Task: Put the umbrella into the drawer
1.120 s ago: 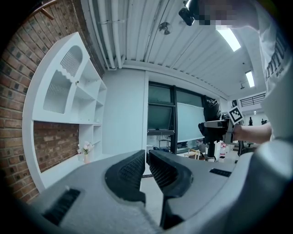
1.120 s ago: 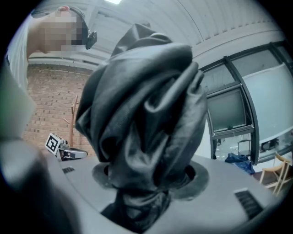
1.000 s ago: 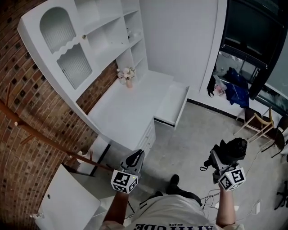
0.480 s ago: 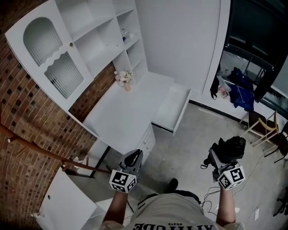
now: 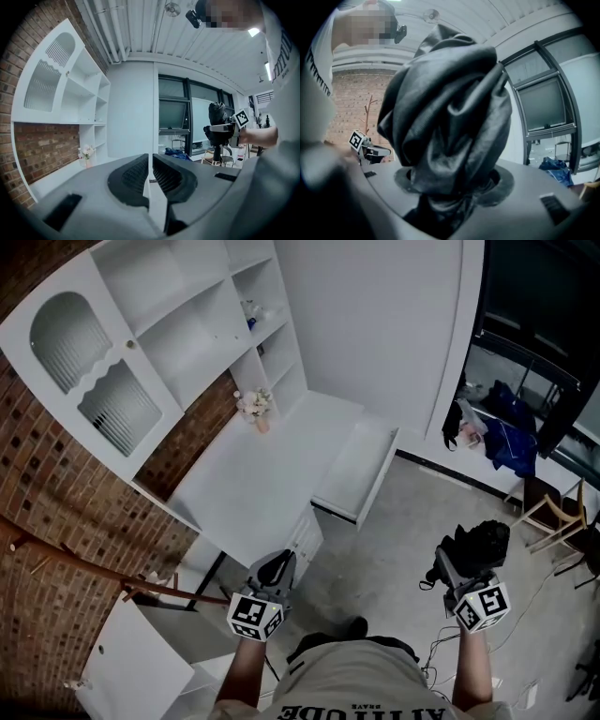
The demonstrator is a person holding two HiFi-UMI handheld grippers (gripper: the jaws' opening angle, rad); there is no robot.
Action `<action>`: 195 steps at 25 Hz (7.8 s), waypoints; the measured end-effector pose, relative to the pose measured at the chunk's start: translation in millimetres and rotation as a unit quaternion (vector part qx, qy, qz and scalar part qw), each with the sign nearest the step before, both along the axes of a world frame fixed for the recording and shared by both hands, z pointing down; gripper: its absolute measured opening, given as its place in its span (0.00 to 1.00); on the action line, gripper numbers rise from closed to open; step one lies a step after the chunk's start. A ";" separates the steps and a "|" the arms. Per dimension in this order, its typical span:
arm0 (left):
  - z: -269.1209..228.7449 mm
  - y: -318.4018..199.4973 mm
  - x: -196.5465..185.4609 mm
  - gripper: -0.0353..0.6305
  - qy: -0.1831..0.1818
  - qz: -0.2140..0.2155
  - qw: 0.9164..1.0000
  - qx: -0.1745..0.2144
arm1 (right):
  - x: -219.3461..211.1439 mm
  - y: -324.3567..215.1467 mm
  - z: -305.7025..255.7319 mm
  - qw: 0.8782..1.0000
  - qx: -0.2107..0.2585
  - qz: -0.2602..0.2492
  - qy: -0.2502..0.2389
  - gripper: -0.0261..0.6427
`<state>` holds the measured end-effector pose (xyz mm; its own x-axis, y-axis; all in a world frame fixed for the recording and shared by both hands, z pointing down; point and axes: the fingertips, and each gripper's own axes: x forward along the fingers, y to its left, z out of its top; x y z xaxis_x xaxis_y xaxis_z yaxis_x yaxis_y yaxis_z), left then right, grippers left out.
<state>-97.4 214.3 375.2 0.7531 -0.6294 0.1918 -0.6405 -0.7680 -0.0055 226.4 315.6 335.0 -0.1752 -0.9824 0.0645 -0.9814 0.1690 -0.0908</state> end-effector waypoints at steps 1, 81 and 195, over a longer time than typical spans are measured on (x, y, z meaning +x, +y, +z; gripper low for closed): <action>0.3 -1.5 3.6 0.10 0.000 0.000 1.000 0.000 | 1.8 -2.2 0.9 1.000 -0.001 -0.002 0.000 0.43; 140.9 -363.4 38.5 0.10 0.004 0.038 0.990 -0.132 | -50.3 -423.0 203.9 0.964 -0.241 -0.029 -0.107 0.43; 181.8 -136.1 56.2 0.10 0.036 -0.190 0.964 -0.182 | -33.9 -308.4 227.8 0.948 -0.237 -0.212 -0.005 0.10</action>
<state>-41.2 78.2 556.9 0.5007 -0.7636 0.4076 -0.8648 -0.4208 0.2741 192.5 7.1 562.8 -0.5508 -0.6845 0.4775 -0.8330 0.4863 -0.2638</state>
